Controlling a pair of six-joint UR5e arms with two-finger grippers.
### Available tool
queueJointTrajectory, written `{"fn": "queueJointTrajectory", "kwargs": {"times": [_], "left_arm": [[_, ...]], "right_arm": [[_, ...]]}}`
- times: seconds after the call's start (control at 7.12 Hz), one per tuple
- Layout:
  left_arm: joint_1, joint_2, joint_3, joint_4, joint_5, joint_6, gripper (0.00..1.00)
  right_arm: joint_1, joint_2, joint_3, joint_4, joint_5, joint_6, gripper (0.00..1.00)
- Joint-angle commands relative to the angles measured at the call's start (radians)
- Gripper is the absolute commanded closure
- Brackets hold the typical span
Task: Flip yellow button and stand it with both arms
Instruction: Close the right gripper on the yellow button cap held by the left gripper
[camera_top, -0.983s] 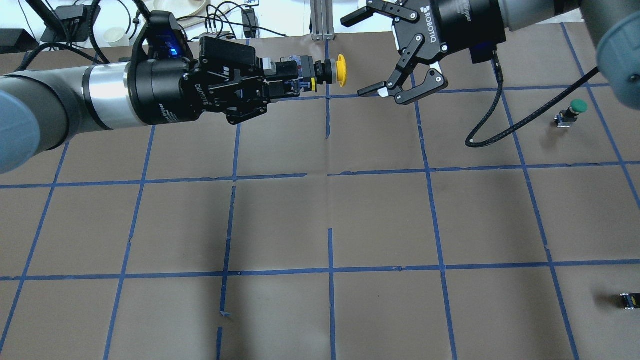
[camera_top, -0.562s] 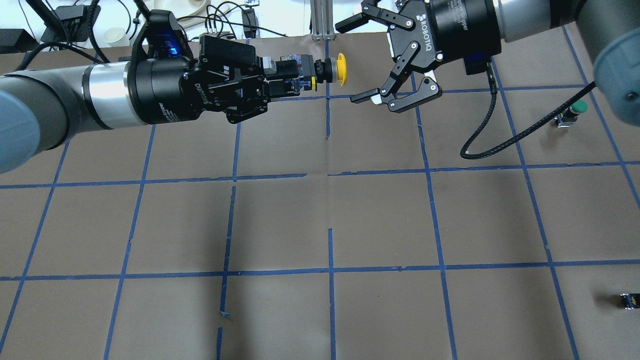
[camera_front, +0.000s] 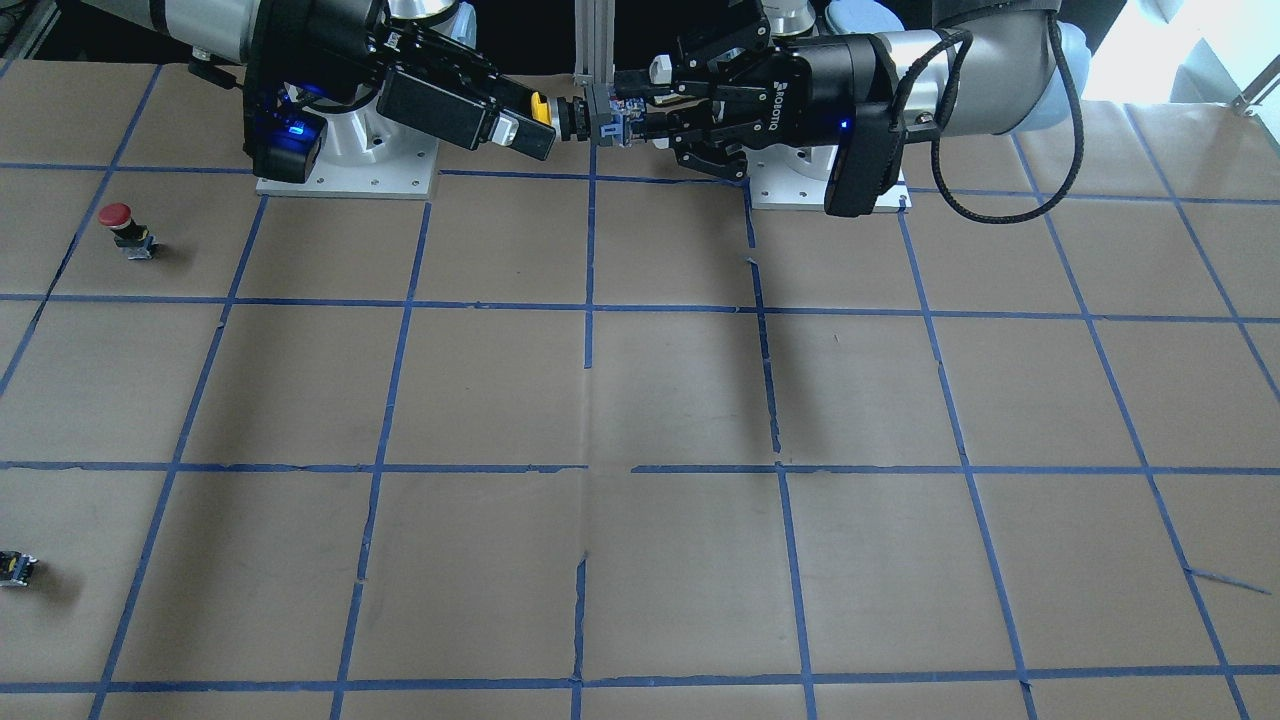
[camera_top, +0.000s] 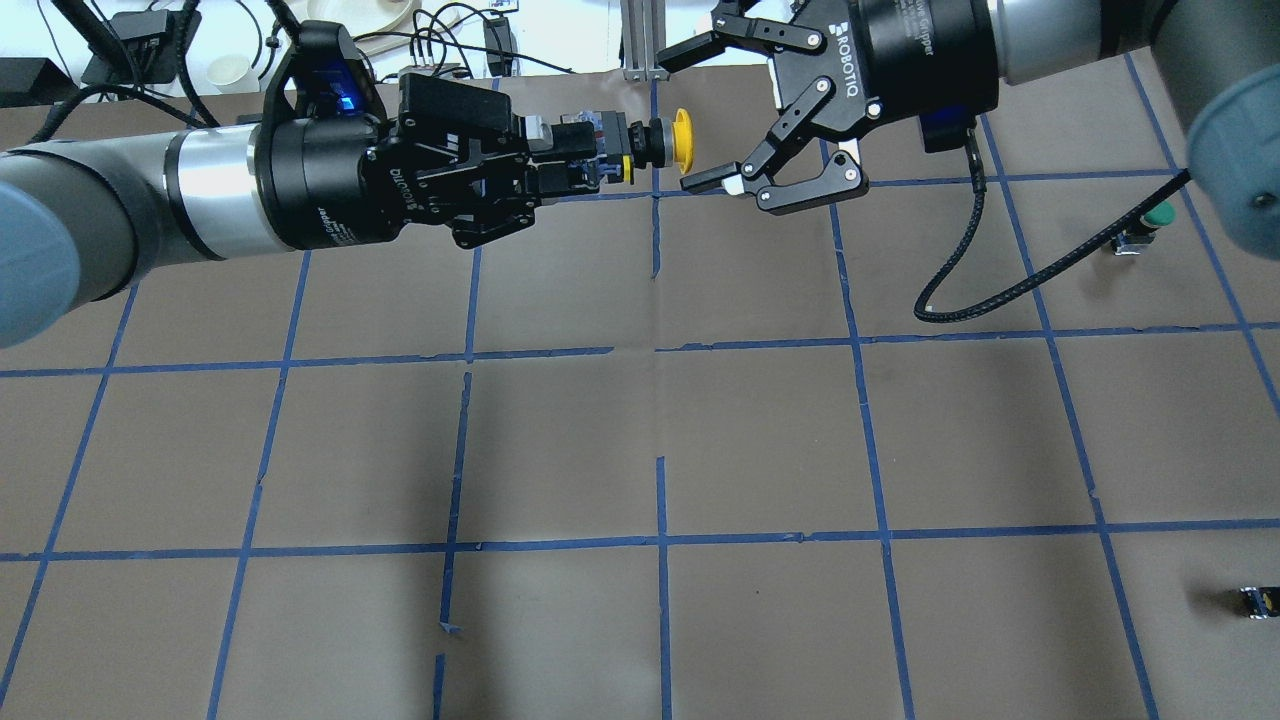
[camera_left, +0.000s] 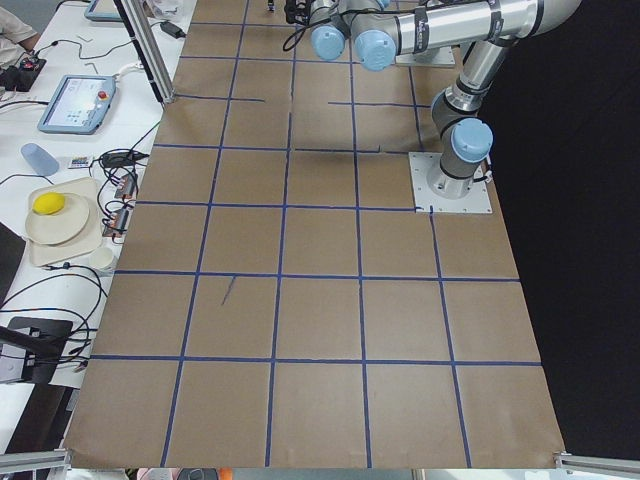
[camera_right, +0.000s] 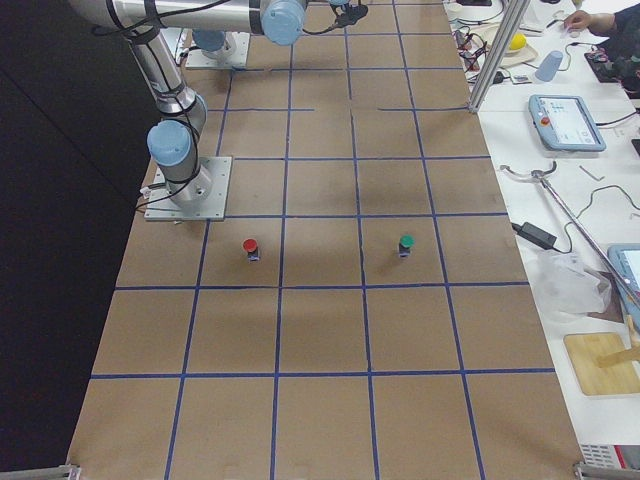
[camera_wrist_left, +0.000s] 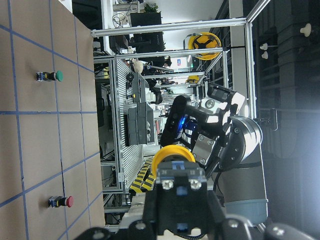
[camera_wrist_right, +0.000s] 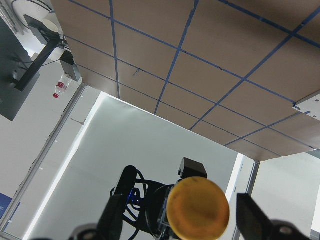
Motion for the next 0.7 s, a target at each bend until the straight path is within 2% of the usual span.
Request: {"fn": "queueJointTrajectory", "kwargs": {"times": [0.0,0.28,0.42,0.56], "left_arm": [[0.000,0.001,-0.001,0.001,0.001,0.000,0.77],[0.000,0.000,0.001,0.002,-0.004,0.000,0.77],[0.000,0.000,0.001,0.002,-0.004,0.000,0.76],[0.000,0.000,0.001,0.002,-0.007,-0.002,0.57]], "right_arm": [[0.000,0.001,0.000,0.000,-0.001,0.000,0.59],[0.000,0.002,0.000,-0.001,-0.001,-0.002,0.78],[0.000,0.002,-0.001,-0.001,0.000,-0.002,0.84],[0.000,0.004,-0.001,-0.001,0.000,0.000,0.85]]}}
